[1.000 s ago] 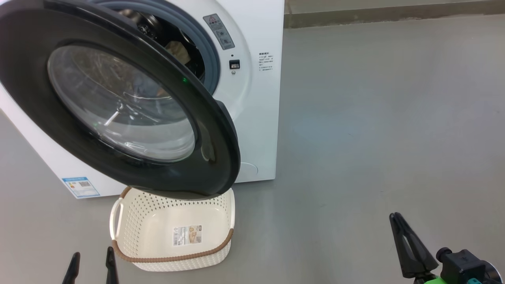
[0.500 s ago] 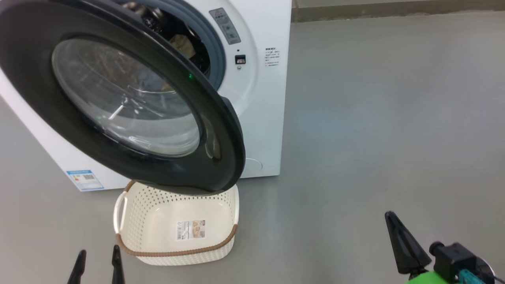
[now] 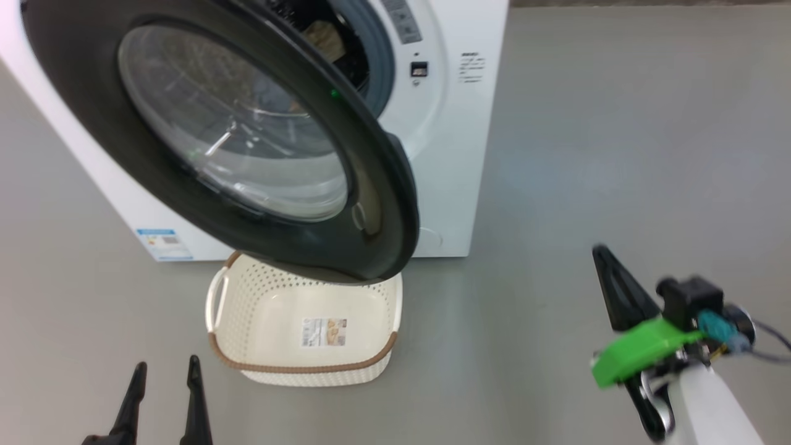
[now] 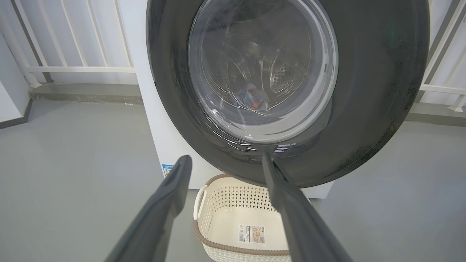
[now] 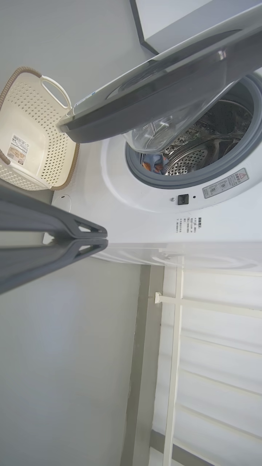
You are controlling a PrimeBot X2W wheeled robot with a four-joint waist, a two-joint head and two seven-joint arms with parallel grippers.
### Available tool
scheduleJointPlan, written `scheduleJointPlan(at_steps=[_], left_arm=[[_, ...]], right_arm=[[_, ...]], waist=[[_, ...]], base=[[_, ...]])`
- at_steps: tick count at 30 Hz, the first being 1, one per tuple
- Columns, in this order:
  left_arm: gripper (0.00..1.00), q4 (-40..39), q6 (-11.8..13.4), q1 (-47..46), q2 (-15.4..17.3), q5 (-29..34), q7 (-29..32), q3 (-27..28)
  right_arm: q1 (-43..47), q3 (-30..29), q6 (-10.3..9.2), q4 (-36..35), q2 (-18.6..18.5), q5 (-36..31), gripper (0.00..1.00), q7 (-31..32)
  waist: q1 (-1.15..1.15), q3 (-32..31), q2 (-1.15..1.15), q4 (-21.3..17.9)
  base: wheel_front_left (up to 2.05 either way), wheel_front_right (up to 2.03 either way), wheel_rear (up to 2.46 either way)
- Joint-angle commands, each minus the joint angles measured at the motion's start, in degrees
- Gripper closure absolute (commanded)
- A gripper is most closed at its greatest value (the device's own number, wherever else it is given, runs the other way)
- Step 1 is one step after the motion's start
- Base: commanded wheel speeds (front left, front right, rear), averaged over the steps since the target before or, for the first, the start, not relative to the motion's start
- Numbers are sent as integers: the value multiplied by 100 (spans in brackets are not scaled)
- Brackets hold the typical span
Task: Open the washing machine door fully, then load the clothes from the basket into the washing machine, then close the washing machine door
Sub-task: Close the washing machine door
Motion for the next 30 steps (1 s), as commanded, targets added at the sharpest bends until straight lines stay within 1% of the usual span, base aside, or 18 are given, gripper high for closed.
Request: scheduleJointPlan(at_steps=[1,5,8,13,18,25,28,30], left_arm=[[0,-89,1,-286,43,62,-73,169],[0,5,-35,-412,8,82,-101,112],[0,64,-64,-491,-9,93,-117,77],[0,132,-82,-547,-6,122,-137,60],[0,146,-71,-565,-4,138,-149,64],[0,143,-64,-551,26,163,-157,49],[0,132,-42,-546,29,176,-159,44],[0,134,-39,-548,26,178,-160,31]], right_arm=[[-321,183,9,1,-33,45,100,-89],[-936,250,9,615,-25,83,100,-189],[-1327,269,9,936,2,121,100,-257],[-1848,363,9,1025,85,217,100,-308],[-2289,582,9,433,185,287,100,-314],[-2622,1286,9,-785,275,451,100,-306],[-2634,1641,9,-1109,285,553,100,-101],[-2579,1913,9,-1197,286,671,100,76]], waist=[[0,110,0,138],[0,146,0,291],[0,162,0,376],[0,145,0,427],[0,115,0,435],[0,34,0,477],[0,21,0,513],[0,16,0,537]], base=[[0,0,0],[0,0,0],[0,0,0],[0,0,0],[0,0,0],[0,0,0],[0,0,0],[0,0,0]])
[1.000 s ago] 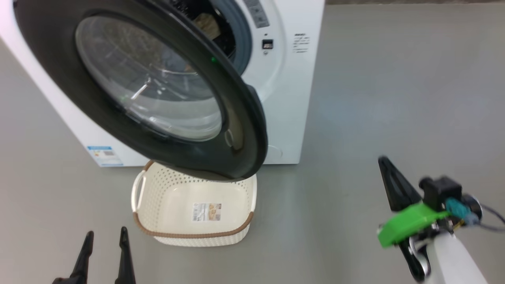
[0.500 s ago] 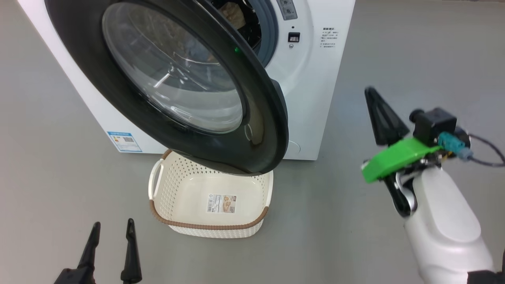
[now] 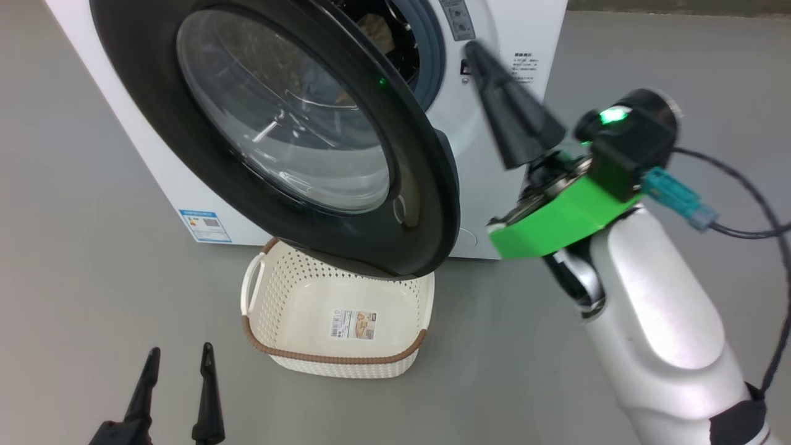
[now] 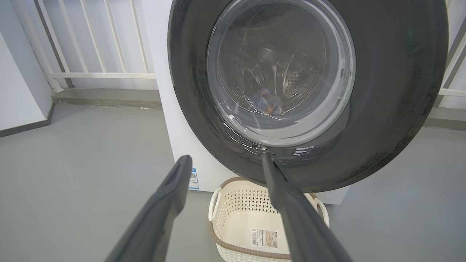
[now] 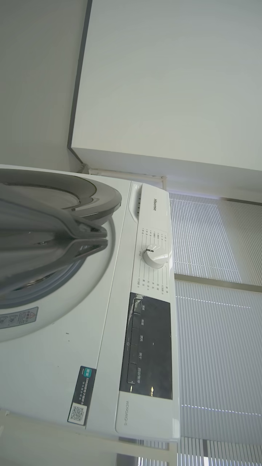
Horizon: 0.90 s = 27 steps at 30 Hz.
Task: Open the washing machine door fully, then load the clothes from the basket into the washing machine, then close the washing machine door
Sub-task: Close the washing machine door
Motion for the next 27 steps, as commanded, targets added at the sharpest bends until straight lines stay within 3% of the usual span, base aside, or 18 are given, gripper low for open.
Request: scheduleJointPlan(at_steps=[1,12,27], left_arm=[[0,-113,26,-231,91,35,-57,167],[0,-127,40,-288,81,66,-63,115],[0,-84,18,-408,32,84,-69,115]], right_arm=[[-37,233,9,-130,120,159,100,134],[-28,1053,9,892,122,429,100,331],[-928,1394,9,2610,122,687,100,-19]], waist=[[0,-6,0,25],[0,84,0,111],[0,200,0,160]], base=[[0,0,0],[0,0,0],[0,0,0]])
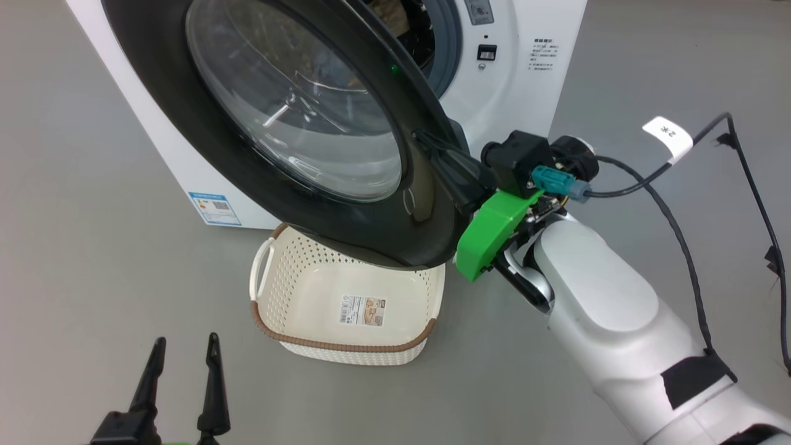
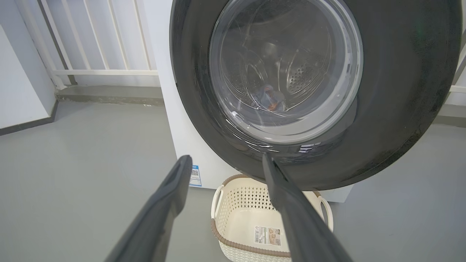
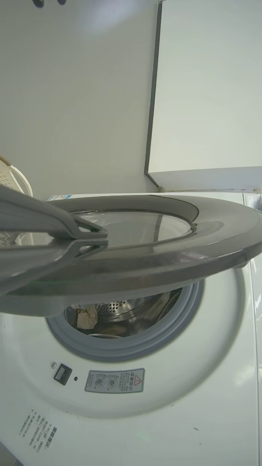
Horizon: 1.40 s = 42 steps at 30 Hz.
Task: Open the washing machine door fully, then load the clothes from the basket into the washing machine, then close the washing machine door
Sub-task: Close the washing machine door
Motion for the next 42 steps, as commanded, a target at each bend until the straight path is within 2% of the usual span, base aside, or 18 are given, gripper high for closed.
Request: scheduleJointPlan(at_steps=[1,16,29,42], left_arm=[[0,-100,14,-273,54,75,-68,204],[0,-189,-84,-463,-107,205,-69,291],[0,-341,-199,-823,-365,375,-70,301],[0,-385,-298,-1164,-491,428,-70,239]], right_arm=[[-211,87,9,1,123,91,100,-70],[-1132,252,9,1224,101,158,100,-267],[-2156,-81,9,2042,-353,382,100,-335],[-3049,-365,9,2617,-631,456,100,-367]], waist=[[0,16,0,8],[0,333,0,142],[0,1008,0,453],[0,1561,0,654]], base=[[0,0,0],[0,0,0],[0,0,0],[0,0,0]])
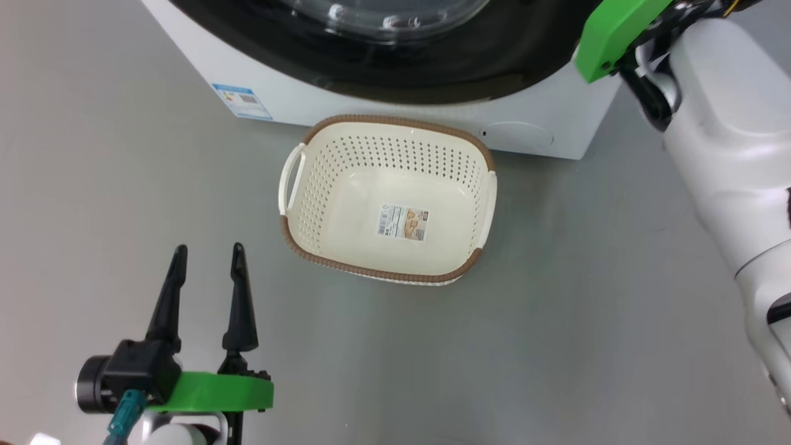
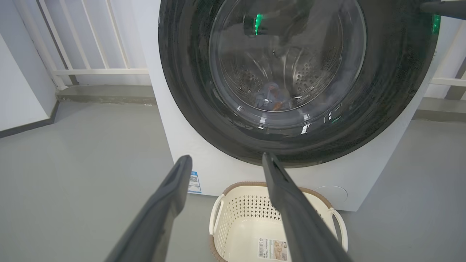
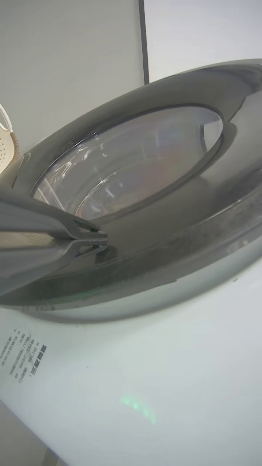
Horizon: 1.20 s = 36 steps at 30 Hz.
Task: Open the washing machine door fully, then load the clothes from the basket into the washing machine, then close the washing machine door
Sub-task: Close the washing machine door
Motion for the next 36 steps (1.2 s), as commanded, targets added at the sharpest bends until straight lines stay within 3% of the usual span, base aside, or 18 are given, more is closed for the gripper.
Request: scheduleJointPlan(at_steps=[1,12,22,36], left_arm=[[0,-157,-34,-143,83,73,-53,169],[0,-147,-27,-234,69,59,-53,108],[0,-102,-11,-213,68,77,-53,97],[0,-11,-106,-5,68,210,-53,262]], right_arm=[[-132,-55,1,-54,54,97,100,-60],[-309,-494,1,-40,5,-120,100,-65],[224,-468,1,-475,102,-318,100,-66],[2184,-835,1,-2387,-103,-237,99,-66]], waist=[[0,116,0,93],[0,244,0,116],[0,122,0,16],[0,-276,0,-383]], base=[[0,0,0],[0,0,0],[0,0,0],[0,0,0]])
